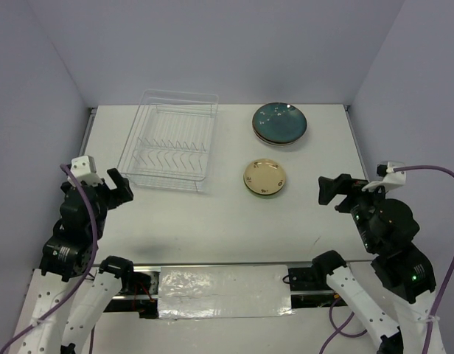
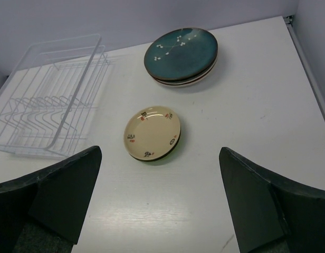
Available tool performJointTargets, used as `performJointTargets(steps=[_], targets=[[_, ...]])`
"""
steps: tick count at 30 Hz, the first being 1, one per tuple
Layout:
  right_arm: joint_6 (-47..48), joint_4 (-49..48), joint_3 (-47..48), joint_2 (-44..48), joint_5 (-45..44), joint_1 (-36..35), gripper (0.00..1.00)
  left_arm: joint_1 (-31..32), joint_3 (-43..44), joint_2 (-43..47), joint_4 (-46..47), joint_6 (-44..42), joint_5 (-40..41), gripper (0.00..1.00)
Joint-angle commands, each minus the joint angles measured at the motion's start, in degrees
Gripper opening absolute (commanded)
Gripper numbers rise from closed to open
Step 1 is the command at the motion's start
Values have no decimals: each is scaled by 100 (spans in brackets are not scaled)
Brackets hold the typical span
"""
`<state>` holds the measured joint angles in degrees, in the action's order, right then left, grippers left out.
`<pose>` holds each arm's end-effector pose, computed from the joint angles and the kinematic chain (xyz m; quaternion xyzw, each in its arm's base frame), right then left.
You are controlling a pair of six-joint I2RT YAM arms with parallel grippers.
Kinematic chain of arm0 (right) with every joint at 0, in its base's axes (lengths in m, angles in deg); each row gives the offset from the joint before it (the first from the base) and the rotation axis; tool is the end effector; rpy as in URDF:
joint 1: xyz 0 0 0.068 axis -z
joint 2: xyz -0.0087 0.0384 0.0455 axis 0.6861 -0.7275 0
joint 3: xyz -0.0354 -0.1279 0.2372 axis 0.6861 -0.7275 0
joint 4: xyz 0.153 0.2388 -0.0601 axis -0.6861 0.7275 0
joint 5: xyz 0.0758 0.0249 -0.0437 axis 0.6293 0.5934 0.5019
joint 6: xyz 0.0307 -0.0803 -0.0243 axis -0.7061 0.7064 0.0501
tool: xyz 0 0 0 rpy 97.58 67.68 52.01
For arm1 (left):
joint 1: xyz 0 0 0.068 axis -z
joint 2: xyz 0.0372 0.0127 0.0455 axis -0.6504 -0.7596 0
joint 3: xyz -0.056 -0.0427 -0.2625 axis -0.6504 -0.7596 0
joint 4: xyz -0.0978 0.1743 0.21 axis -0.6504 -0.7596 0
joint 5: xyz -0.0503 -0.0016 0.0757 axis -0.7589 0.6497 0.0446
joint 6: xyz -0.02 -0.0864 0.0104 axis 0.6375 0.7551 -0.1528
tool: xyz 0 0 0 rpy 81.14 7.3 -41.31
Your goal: Unload the plates from the dish rack
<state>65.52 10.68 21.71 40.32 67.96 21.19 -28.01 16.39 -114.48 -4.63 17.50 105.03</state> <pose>0.1114 0.0177 0.4136 0.0690 0.7520 0.0965 0.6485 0.1662 -0.0042 0.3533 -0.1908 0.7642 -0.0213 0.6157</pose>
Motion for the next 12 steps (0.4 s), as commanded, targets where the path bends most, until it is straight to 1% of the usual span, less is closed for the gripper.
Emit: performJointTargets(steps=[1, 12], targets=[[212, 12, -70, 230, -44, -55, 100, 19, -39, 239, 265, 99, 113, 100], [186, 91, -175, 37, 264, -63, 100, 19, -47, 133, 239, 116, 34, 99]])
